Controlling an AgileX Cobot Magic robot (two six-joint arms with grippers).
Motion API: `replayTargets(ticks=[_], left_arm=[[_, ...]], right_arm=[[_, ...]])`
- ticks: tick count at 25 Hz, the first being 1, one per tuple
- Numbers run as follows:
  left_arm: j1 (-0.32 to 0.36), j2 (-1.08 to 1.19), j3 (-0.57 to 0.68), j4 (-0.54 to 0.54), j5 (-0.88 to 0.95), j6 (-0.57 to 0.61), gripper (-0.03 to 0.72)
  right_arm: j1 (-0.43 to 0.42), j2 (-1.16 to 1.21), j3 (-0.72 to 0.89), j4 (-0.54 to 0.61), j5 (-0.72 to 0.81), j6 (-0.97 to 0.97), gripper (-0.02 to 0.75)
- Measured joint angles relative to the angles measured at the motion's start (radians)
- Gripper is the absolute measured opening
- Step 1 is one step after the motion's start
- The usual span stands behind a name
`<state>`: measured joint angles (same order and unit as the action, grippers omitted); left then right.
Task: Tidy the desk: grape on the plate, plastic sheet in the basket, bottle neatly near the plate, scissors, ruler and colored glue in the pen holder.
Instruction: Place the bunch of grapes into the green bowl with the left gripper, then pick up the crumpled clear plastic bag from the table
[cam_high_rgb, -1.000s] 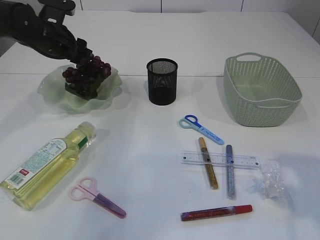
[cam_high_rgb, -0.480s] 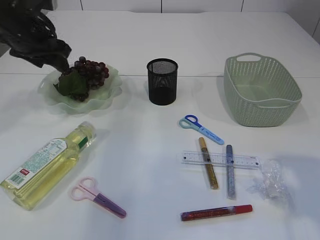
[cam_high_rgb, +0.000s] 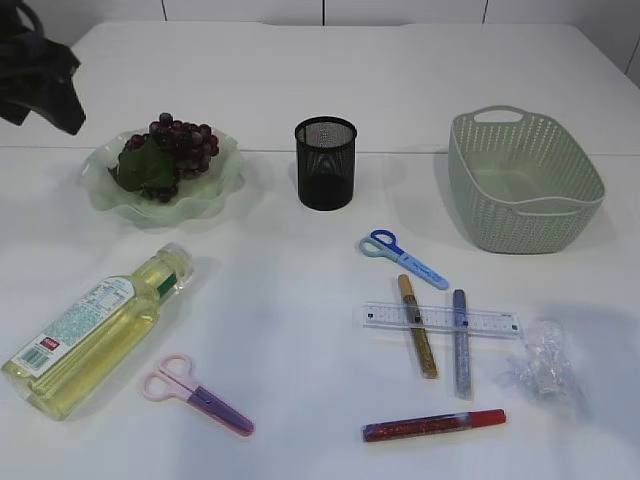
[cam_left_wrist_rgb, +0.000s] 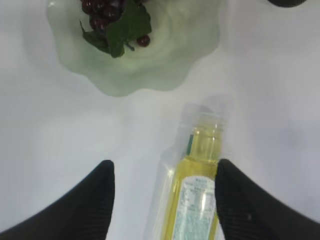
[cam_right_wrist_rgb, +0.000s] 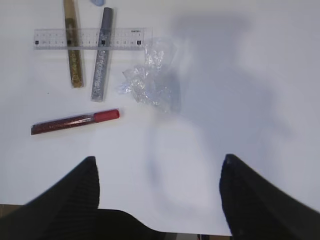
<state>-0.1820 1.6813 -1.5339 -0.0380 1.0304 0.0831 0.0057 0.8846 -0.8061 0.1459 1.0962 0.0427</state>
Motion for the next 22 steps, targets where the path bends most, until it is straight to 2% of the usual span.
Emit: replayTargets(ticks=[6, 12, 16, 22], left_arm=[[0.0, -0.168, 0.193, -0.094, 0.003, 0.0, 0.459], [0.0, -0.301, 0.344, -0.11, 0.017, 0.0, 0.459], [0.0, -0.382, 0.397, -0.119, 0.023, -0.002, 0.458], [0.0, -0.447, 0.4, -0.128, 0.027, -0.003, 0.446]], right_arm=[[0.0, 0.013, -0.063, -0.006, 0.024, 0.012, 0.583], [0.0, 0.097, -0.074, 0.025, 0.052, 0.017, 0.583], [0.0, 0.15, -0.074, 0.052, 0.054, 0.018, 0.554], [0.0, 0.243, -0.074, 0.087, 0.048, 0.007, 0.519]])
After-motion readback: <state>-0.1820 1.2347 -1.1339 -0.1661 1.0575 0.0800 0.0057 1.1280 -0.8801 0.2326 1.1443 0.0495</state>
